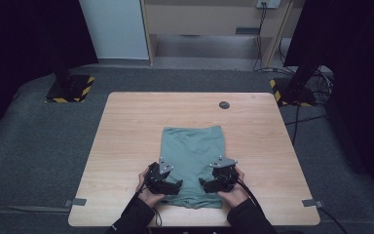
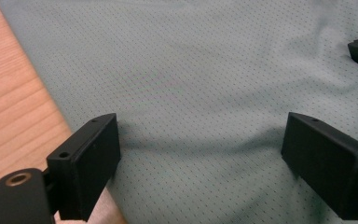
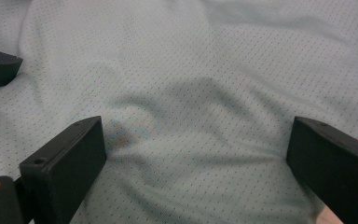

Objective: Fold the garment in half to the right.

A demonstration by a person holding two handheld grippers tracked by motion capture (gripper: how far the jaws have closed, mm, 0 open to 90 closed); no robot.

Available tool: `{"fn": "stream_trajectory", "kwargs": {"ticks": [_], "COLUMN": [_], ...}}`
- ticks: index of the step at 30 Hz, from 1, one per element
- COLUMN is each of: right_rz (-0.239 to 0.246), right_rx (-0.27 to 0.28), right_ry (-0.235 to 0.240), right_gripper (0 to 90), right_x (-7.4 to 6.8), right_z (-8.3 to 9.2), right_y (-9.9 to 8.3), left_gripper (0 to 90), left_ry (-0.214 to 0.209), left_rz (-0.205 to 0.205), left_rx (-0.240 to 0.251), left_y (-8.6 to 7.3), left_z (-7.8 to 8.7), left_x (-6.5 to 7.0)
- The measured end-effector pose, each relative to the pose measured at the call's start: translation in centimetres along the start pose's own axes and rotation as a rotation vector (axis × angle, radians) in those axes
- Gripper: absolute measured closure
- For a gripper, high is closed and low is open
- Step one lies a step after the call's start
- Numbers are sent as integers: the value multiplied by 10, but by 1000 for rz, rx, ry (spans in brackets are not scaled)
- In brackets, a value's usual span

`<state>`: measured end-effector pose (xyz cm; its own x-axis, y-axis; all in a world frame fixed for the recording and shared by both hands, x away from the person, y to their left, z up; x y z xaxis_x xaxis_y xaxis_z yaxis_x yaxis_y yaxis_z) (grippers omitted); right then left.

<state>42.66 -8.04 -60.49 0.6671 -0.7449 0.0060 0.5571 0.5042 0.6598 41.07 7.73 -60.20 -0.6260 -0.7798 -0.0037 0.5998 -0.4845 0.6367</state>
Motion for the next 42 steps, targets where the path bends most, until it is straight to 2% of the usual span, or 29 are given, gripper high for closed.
{"fn": "stream_trajectory", "kwargs": {"ticks": [3, 19, 26, 42], "right_rz": [-1, -4, -13, -23], "right_rx": [4, 4, 4, 3], "right_ry": [-4, -6, -13, -23], "right_gripper": [46, 42, 42, 39], "right_x": [2, 13, 16, 27], "right_z": [-2, -12, -15, -27], "right_y": [2, 13, 17, 30], "left_gripper": [103, 102, 103, 100], "left_ry": [-1, -1, 3, 11], "left_rz": [5, -2, 2, 15], "left_rx": [18, 23, 40, 8], "left_y": [3, 12, 14, 27], "left_z": [-3, -10, -13, -24], "left_x": [-2, -14, -19, -37]}}
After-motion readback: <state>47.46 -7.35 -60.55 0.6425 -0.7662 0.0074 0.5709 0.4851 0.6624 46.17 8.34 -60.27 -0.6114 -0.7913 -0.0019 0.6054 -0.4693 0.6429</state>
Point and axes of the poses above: each handheld gripper's, and its own axes: z roughly backward along the jaws, y roughly out of its top, x roughly to its right, the point moved 10 cm from there along -z, roughly forward along the jaws, and after that the axes turned 5 degrees about -x, right-handed, at the moved point
